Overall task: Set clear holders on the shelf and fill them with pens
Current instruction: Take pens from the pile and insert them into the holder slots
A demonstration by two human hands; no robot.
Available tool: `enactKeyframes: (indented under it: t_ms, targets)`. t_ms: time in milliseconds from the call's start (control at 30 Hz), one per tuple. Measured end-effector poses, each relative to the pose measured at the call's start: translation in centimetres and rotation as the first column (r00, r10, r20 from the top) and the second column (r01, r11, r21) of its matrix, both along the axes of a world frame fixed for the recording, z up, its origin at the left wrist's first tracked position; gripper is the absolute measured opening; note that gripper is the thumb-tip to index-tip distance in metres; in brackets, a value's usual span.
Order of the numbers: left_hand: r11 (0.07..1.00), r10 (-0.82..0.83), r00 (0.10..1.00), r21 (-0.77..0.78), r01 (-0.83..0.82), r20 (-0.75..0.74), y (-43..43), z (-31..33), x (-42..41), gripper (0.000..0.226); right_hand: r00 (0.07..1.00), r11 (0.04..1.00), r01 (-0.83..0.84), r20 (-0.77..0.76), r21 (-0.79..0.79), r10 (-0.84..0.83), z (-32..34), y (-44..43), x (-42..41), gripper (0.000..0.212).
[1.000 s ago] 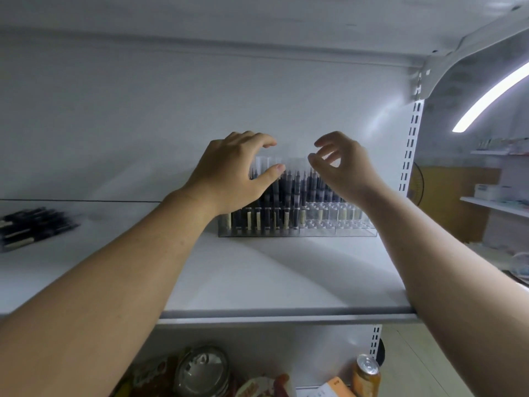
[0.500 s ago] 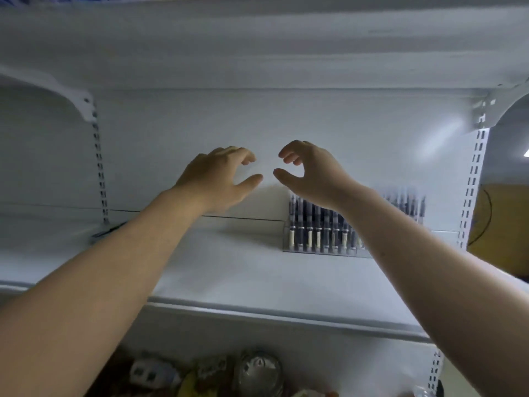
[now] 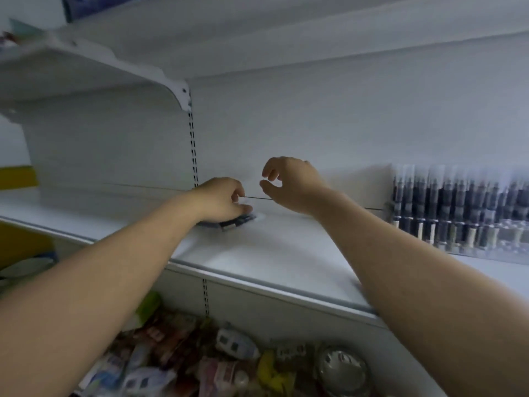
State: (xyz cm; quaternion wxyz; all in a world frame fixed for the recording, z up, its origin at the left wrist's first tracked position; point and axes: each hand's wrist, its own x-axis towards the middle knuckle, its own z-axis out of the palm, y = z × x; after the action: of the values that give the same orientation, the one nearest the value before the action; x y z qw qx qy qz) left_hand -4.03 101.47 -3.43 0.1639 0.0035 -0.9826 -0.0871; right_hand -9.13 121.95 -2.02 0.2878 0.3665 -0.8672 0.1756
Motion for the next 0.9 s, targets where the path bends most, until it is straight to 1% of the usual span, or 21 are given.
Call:
enactKeyframes:
  t_ms: [100,167,267,467,633,700,800,900]
  targets:
    - [0.998,-0.010,0.996,-0.062,0.015,0.086,0.1,-1.3,-0.5,0.041,1.000,0.998,0.012,0.029,0.069,-0.014,-1.4,0.7,-1.3,0.024]
    - [0.996,0.008,0.993,-0.090,0.003,0.121,0.4,-1.6,-0.6,0.038,0.998,1.000,-0.006,0.060,0.019,0.005,-1.6,1.5,-1.7,0.021]
    - [0.992,0.039,0.990,-0.124,-0.023,0.133,0.7,-1.7,-0.8,0.031,0.997,0.999,-0.023,0.068,-0.034,0.025,-1.9,2.4,-2.0,0.016]
    - [0.990,0.104,0.985,-0.114,-0.088,0.138,1.7,-1.5,-1.2,0.031,0.995,0.993,-0.043,0.088,-0.112,0.053,-2.3,3.2,-2.3,0.003]
    - [0.987,0.123,0.974,-0.121,-0.101,0.191,2.2,-1.0,-1.1,0.023,0.991,0.992,-0.037,0.122,-0.121,0.052,-2.3,3.1,-2.1,0.007]
    - [0.983,0.132,0.970,-0.152,-0.102,0.204,2.5,-1.0,-1.2,0.015,0.990,0.992,-0.026,0.132,-0.122,0.042,-2.3,3.1,-2.1,0.009]
    - [0.965,0.152,0.965,-0.243,-0.098,0.213,3.1,-1.1,-1.1,0.008,0.989,0.992,-0.013,0.145,-0.125,0.031,-2.3,3.1,-2.1,0.010]
    - [0.947,0.177,0.959,-0.304,-0.105,0.222,3.5,-1.5,-1.2,0.021,0.988,0.992,-0.011,0.149,-0.123,0.030,-2.2,3.1,-2.1,0.011]
